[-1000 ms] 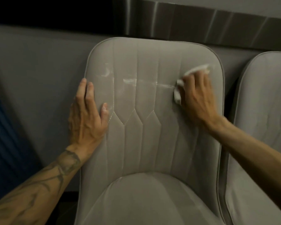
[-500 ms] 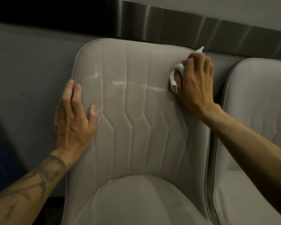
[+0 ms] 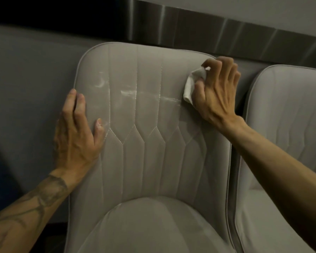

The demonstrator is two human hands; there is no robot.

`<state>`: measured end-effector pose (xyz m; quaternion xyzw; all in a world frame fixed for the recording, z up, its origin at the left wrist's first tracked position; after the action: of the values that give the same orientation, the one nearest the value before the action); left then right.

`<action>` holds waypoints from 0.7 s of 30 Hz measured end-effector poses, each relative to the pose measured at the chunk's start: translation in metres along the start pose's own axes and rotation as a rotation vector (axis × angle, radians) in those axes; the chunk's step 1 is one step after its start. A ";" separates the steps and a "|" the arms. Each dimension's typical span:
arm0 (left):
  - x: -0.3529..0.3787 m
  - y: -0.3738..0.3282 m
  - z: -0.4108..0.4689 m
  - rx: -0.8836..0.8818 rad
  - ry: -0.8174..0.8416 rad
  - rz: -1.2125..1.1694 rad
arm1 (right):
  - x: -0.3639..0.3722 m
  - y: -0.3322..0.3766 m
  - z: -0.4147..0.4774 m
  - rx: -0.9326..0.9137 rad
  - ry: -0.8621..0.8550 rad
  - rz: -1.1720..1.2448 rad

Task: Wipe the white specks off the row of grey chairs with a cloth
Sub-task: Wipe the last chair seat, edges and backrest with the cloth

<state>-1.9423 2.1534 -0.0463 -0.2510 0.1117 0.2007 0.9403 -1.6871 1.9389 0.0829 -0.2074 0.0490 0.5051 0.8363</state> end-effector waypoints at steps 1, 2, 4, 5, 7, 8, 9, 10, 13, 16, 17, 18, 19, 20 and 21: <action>0.000 0.000 0.000 -0.002 0.002 0.000 | -0.001 -0.001 -0.002 -0.009 -0.010 0.021; -0.001 -0.001 0.000 -0.005 0.002 0.002 | -0.002 -0.002 -0.002 -0.016 -0.028 0.038; -0.001 -0.001 0.000 -0.006 0.006 0.007 | -0.002 -0.004 0.000 -0.023 -0.078 0.079; -0.001 -0.001 0.000 -0.006 0.008 0.008 | -0.002 -0.004 0.003 -0.035 -0.104 0.098; -0.001 -0.001 -0.001 -0.004 0.011 0.010 | -0.003 -0.004 0.006 -0.051 -0.141 0.118; -0.001 -0.001 -0.001 -0.002 0.011 0.009 | -0.004 -0.004 0.005 -0.046 -0.144 0.115; -0.001 -0.001 -0.001 -0.002 0.010 0.008 | -0.005 -0.004 0.003 -0.039 -0.133 0.106; -0.001 0.000 0.000 -0.005 0.010 0.008 | -0.005 -0.005 0.001 -0.034 -0.105 0.093; -0.002 -0.001 0.000 -0.011 0.010 0.008 | -0.003 -0.005 -0.007 -0.031 0.019 -0.003; -0.002 -0.001 0.000 -0.004 0.014 0.000 | 0.000 -0.007 -0.007 -0.035 0.022 -0.104; -0.002 -0.001 0.000 -0.003 0.014 -0.003 | 0.000 -0.006 -0.009 -0.032 0.016 -0.123; -0.002 -0.001 0.000 0.000 0.010 -0.003 | 0.001 -0.006 -0.012 -0.024 0.012 -0.128; -0.001 0.000 0.000 0.000 0.008 -0.003 | 0.000 -0.004 -0.017 -0.008 0.014 -0.117; -0.001 0.000 0.000 -0.002 0.005 -0.004 | -0.002 -0.002 -0.026 0.004 0.026 -0.098; -0.001 0.000 0.000 -0.002 0.002 -0.005 | -0.003 0.001 -0.038 0.001 0.050 -0.078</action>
<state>-1.9430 2.1533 -0.0463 -0.2522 0.1119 0.1983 0.9405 -1.6849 1.9220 0.0486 -0.2213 0.0622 0.4669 0.8539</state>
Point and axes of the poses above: each hand's wrist, its own z-axis towards the middle knuckle, its own x-axis out of the palm, y = z × x, the point moved 2 cm from there along z, towards the middle knuckle, and after that the axes turned 15 degrees about -x, right-handed, at the moved point
